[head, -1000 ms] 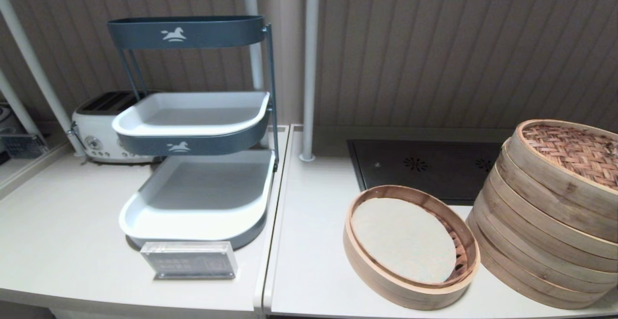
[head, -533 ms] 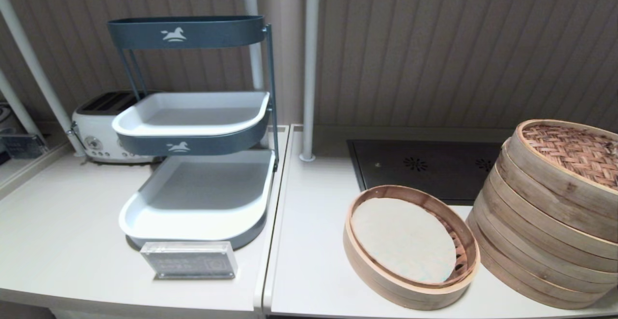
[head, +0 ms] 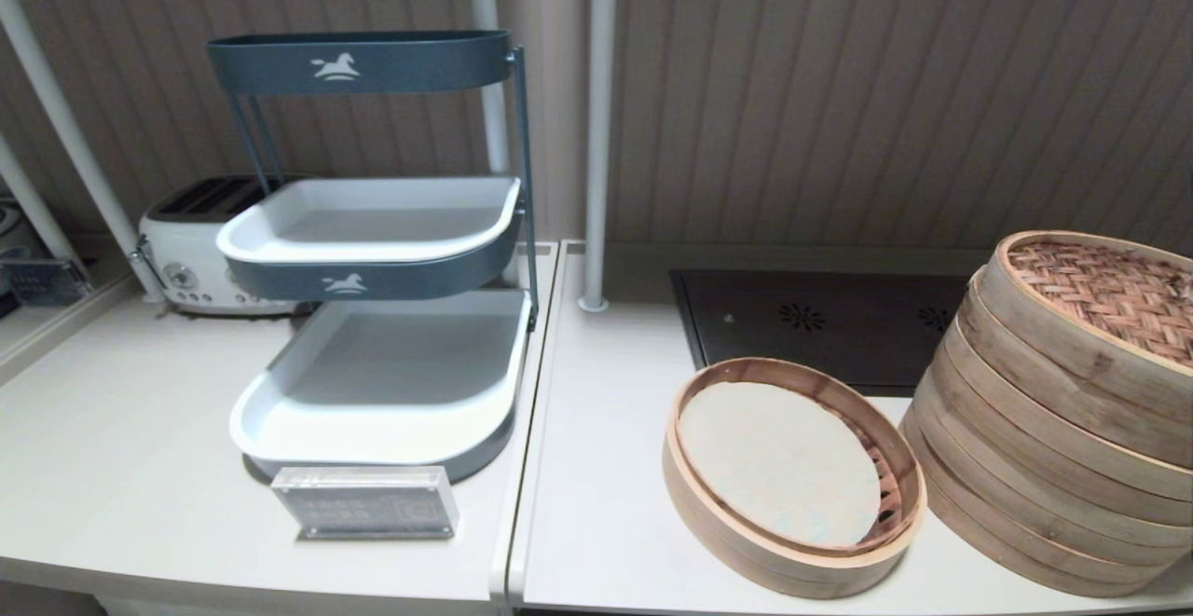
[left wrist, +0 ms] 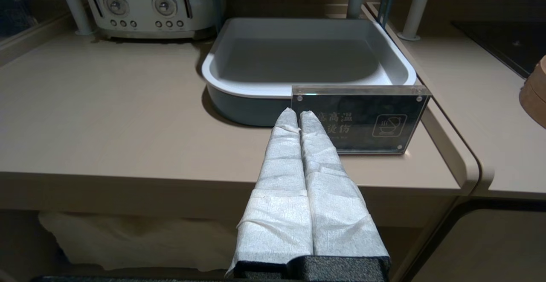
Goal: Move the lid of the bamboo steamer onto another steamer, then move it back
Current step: Pick up the steamer
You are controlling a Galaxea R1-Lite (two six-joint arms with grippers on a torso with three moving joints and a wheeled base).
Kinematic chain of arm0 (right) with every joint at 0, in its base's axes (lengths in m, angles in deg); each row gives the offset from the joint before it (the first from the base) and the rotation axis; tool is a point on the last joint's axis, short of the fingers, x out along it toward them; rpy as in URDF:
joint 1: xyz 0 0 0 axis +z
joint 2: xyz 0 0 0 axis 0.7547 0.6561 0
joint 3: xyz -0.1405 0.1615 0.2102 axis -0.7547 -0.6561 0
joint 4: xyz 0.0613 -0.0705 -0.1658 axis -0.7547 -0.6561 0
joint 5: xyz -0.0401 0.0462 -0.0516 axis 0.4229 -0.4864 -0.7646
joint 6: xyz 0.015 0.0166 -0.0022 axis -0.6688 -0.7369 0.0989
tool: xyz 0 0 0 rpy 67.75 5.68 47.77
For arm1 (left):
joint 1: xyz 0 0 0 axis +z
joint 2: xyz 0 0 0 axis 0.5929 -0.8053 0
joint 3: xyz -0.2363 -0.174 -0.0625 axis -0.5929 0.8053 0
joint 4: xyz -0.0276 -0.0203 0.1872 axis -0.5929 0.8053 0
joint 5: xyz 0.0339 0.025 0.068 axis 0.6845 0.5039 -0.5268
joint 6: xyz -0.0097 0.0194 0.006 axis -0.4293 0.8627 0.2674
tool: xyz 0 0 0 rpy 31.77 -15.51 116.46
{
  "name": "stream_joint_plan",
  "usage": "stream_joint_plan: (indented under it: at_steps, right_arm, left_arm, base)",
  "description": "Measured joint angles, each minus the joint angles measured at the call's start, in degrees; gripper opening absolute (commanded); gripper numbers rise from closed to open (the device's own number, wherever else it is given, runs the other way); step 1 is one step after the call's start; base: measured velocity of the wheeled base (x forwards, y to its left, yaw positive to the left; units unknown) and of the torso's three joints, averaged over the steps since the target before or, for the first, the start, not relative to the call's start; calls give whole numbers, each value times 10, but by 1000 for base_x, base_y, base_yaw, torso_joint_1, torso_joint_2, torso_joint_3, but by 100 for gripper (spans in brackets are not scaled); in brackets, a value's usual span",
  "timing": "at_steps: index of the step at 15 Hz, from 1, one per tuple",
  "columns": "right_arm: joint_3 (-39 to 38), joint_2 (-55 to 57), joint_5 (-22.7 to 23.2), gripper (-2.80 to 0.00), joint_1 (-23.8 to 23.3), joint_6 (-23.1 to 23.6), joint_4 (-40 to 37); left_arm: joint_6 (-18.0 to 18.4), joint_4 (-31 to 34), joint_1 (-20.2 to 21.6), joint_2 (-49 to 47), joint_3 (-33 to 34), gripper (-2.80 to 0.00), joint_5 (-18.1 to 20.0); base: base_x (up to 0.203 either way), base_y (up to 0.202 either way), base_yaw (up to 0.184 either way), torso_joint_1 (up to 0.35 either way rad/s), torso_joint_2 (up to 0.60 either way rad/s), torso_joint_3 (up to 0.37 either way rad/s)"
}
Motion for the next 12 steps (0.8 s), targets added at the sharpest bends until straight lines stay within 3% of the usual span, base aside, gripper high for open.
stream_joint_plan:
  at_steps: [12]
  right_arm:
    - [0, -3, -3, -280, 0, -9, 0]
  left_arm:
    - [0, 0, 0, 0, 0, -280, 0]
  base:
    - [0, 0, 0, 0, 0, 0]
